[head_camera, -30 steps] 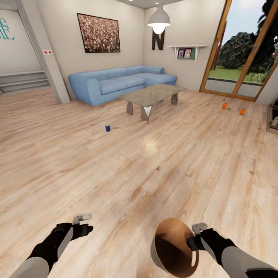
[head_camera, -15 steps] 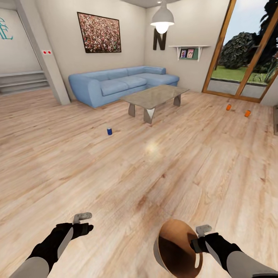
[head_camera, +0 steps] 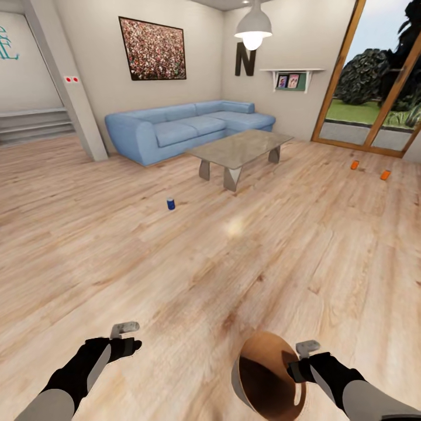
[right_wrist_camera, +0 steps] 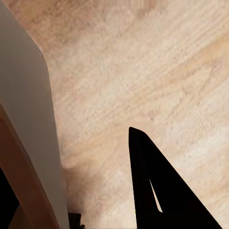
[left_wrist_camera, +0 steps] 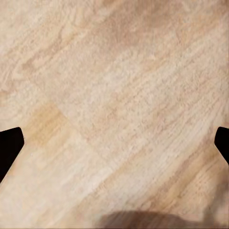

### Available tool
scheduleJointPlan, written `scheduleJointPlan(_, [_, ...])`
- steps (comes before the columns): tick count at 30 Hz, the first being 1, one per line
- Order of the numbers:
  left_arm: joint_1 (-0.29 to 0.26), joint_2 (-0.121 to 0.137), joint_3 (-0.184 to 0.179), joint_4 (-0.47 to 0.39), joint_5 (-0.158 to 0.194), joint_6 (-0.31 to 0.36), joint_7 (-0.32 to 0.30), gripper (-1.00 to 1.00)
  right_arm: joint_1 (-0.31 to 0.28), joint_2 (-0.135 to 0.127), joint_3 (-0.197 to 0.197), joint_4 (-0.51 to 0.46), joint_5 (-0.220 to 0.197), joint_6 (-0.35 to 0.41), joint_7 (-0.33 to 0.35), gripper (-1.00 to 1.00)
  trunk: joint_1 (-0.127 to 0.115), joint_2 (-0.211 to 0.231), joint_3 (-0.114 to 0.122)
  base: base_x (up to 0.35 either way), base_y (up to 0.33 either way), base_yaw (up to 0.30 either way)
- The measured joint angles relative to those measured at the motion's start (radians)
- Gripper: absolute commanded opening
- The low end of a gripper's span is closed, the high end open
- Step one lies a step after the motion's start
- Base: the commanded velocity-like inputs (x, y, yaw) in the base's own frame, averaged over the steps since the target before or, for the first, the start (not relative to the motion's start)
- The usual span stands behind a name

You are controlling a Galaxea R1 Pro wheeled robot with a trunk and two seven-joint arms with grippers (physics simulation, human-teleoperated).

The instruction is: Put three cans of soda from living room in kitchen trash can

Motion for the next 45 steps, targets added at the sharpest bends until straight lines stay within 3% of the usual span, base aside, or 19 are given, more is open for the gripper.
scheduleJointPlan(11, [0.000, 0.000, 0.000, -0.001, 0.000, 0.000, -0.001, 1.00, 0.000, 0.000, -0.002, 0.000, -0.001, -0.007, 0.000, -1.00, 0.000, 0.000, 0.000, 0.280, 0.216, -0.083])
scheduleJointPlan(15, [0.000, 0.000, 0.000, -0.001, 0.000, 0.000, -0.001, 1.00, 0.000, 0.001, -0.016, 0.001, -0.001, -0.026, -0.001, -1.00, 0.000, 0.000, 0.002, 0.279, 0.216, -0.228])
scheduleJointPlan(45, [0.000, 0.000, 0.000, -0.001, 0.000, 0.000, -0.001, 1.00, 0.000, 0.002, -0.016, 0.002, 0.000, -0.034, -0.003, -1.00, 0.000, 0.000, 0.015, 0.272, 0.219, -0.244])
